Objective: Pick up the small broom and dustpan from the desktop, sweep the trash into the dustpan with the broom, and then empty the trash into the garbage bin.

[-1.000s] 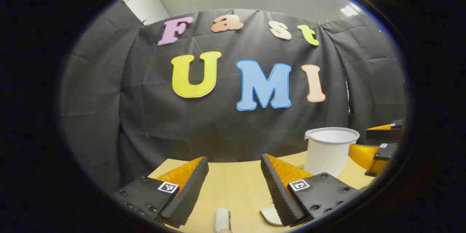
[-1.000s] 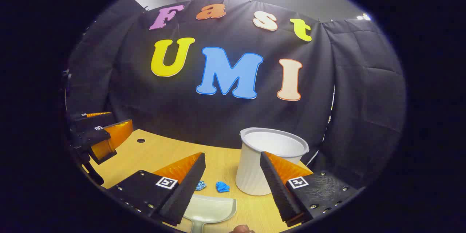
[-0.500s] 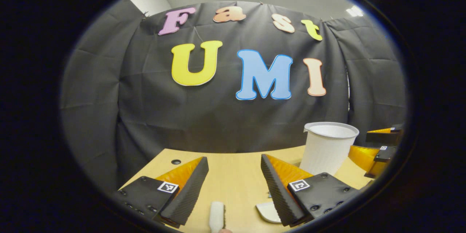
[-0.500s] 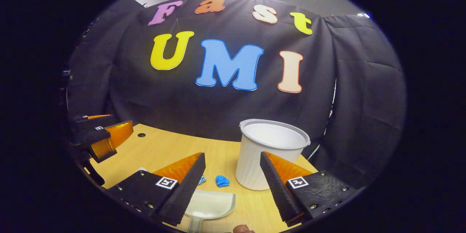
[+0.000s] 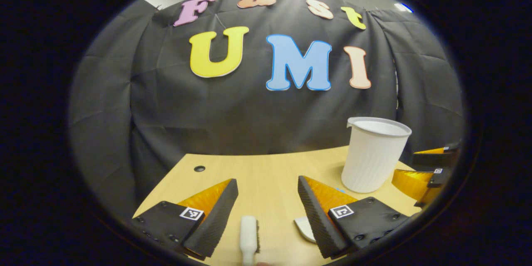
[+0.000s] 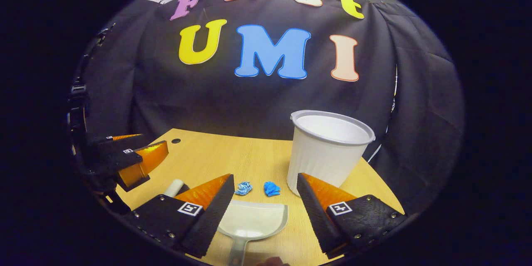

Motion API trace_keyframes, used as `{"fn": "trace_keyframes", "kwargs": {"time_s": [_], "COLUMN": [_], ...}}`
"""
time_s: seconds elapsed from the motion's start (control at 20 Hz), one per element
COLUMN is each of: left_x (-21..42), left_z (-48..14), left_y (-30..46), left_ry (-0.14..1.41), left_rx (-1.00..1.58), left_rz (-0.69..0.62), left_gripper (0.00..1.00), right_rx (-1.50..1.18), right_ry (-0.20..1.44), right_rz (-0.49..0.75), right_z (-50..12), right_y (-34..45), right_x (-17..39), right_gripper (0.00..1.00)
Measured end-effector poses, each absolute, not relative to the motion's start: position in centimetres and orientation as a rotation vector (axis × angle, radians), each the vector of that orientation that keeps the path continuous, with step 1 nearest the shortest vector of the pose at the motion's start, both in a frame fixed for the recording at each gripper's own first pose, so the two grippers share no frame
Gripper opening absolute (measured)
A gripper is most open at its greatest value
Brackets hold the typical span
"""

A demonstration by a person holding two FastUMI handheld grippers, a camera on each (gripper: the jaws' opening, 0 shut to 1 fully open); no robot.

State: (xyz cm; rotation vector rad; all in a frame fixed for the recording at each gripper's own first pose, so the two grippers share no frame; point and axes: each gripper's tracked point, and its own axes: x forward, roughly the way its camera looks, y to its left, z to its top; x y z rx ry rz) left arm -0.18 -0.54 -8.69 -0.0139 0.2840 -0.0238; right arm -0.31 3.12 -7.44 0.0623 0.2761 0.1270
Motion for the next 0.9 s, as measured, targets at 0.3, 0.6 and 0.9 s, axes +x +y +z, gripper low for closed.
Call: {"fn": "trace_keyframes", "kwargs": {"time_s": [0.3,0.6,0.9], "left_x": [-1.7,-3.5,-5.7], "left_z": [-14.6,-19.6,-24.3], "left_y": [0.9,2.1,2.1], "left_ry": [0.484,0.653,0.820], "left_rx": [-0.046,-0.036,-0.061], "left_rz": [-0.019,-0.011,-0.033], "left_gripper": [0.94,0.95,0.96], "right_rx": [0.085,0.124,0.132], "right_ry": [0.506,0.681,0.826], "right_rz": [0.150,0.156,0.158], "right_z": [-13.1,-17.7,-21.2], "right_y": [4.6,5.7,6.3], "right_x": [-1.4,-3.6,-5.2], "right_gripper": [0.95,0.95,0.95]}}
